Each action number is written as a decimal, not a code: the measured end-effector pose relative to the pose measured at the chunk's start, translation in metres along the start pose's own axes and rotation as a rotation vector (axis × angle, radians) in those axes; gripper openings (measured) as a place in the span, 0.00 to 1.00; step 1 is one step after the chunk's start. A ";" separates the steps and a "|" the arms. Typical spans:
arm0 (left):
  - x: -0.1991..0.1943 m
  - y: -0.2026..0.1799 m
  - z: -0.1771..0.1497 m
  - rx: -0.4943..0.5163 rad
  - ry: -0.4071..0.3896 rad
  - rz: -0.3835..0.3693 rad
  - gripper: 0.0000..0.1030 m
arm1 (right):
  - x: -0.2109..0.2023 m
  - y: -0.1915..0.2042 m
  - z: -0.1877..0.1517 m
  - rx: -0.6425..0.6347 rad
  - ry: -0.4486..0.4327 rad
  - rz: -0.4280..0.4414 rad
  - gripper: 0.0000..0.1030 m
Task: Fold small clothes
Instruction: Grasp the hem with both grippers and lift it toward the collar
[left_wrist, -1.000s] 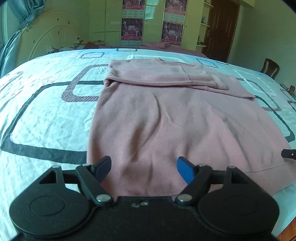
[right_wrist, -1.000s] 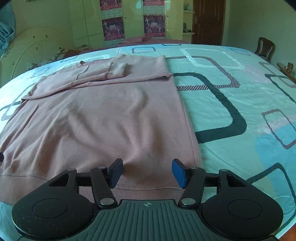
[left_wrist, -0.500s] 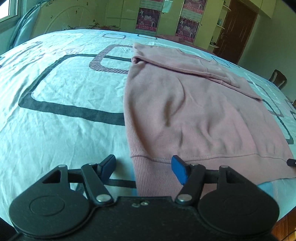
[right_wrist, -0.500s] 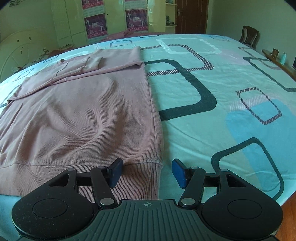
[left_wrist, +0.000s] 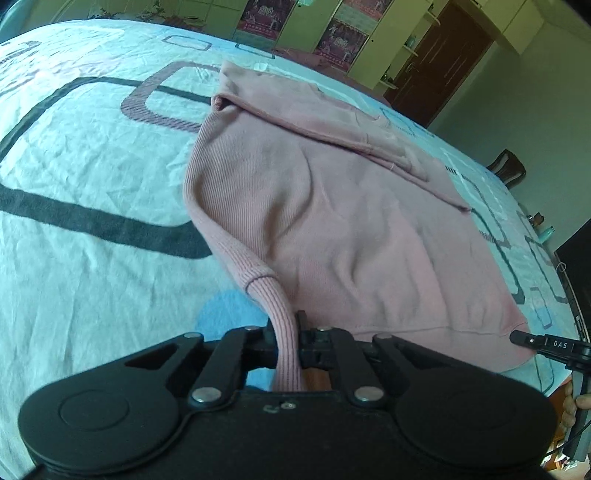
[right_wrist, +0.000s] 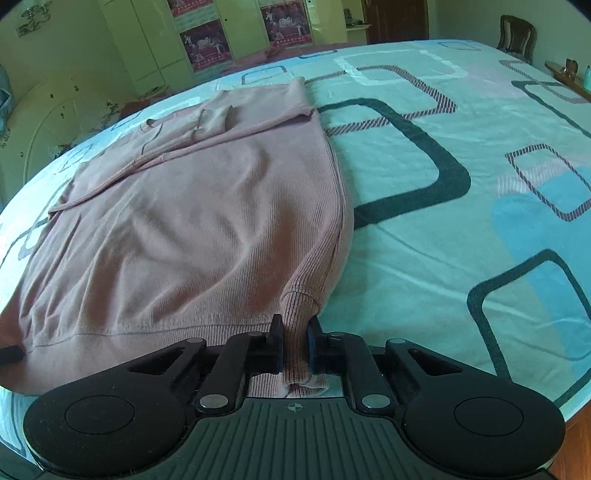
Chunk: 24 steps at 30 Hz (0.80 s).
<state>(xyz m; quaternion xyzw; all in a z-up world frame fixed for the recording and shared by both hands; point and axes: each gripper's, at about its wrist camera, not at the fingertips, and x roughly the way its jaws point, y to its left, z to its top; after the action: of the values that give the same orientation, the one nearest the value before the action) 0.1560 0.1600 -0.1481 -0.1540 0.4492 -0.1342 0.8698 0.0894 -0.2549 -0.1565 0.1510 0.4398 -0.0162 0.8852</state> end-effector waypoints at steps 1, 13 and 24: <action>-0.002 -0.002 0.005 0.003 -0.017 -0.008 0.06 | -0.004 0.001 0.005 0.003 -0.019 0.013 0.11; 0.008 -0.022 0.121 0.025 -0.252 -0.053 0.05 | 0.001 0.025 0.119 0.001 -0.183 0.105 0.11; 0.091 -0.022 0.234 -0.042 -0.311 -0.007 0.05 | 0.095 0.035 0.252 0.061 -0.223 0.128 0.10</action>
<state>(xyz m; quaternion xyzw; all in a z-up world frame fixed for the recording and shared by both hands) 0.3972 0.1404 -0.0783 -0.1926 0.3114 -0.1023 0.9249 0.3482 -0.2823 -0.0791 0.2031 0.3275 0.0104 0.9227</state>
